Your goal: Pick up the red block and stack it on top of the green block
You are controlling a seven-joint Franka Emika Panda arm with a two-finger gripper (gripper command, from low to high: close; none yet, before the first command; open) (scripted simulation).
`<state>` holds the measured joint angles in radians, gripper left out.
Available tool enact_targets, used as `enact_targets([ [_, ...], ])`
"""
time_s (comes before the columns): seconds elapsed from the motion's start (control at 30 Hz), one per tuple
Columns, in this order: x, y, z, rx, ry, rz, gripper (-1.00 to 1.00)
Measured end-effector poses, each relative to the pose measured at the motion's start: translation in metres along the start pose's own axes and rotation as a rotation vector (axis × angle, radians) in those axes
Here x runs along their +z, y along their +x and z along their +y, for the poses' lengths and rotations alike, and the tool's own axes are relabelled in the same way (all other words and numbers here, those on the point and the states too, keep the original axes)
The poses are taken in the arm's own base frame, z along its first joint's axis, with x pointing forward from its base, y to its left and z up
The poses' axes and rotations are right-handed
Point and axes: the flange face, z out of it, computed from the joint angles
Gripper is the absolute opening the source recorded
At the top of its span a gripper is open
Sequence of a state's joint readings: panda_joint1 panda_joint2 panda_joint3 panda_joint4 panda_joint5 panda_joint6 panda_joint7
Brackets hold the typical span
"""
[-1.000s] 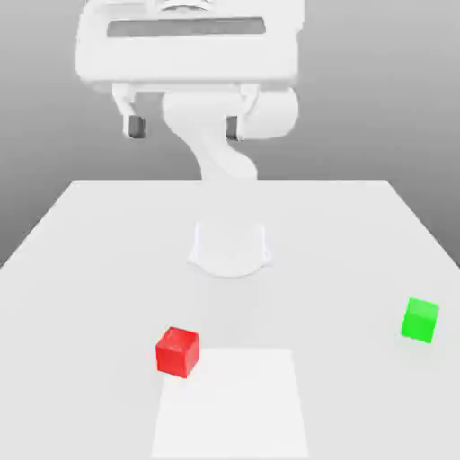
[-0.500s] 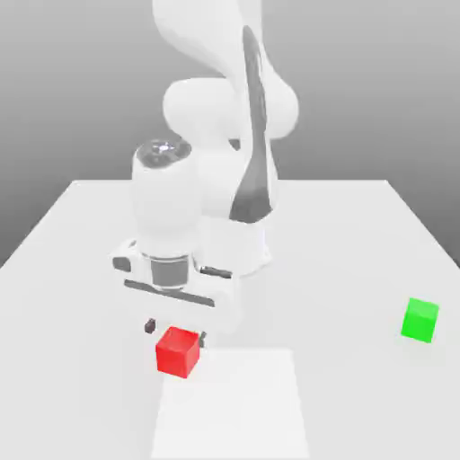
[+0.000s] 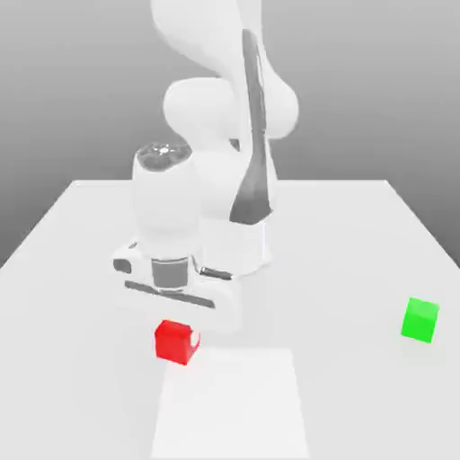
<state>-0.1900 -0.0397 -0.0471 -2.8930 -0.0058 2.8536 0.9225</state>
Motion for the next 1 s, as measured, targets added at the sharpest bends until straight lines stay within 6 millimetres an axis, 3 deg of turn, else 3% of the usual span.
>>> enact_targets([
  [0.07, -0.009, -0.021, -0.019, -0.029, 0.0, 0.001, -1.0],
  [0.17, -0.016, -0.069, -0.054, -0.071, -0.001, 0.004, -1.0],
  [0.37, -0.028, -0.197, -0.103, -0.171, 0.001, 0.006, -1.0],
  [0.5, -0.035, -0.294, -0.108, -0.237, 0.002, 0.005, -1.0],
  [0.67, -0.044, -0.411, -0.079, -0.313, 0.002, 0.0, -1.0],
  [0.77, -0.024, -0.421, -0.079, -0.299, 0.004, 0.001, -1.0],
  [0.87, 0.006, -0.419, -0.08, -0.288, 0.004, 0.0, -1.0],
  [0.9, 0.014, -0.419, -0.079, -0.289, 0.002, -0.001, 1.0],
  [1.0, 0.014, -0.419, -0.079, -0.289, 0.002, -0.001, 1.0],
])
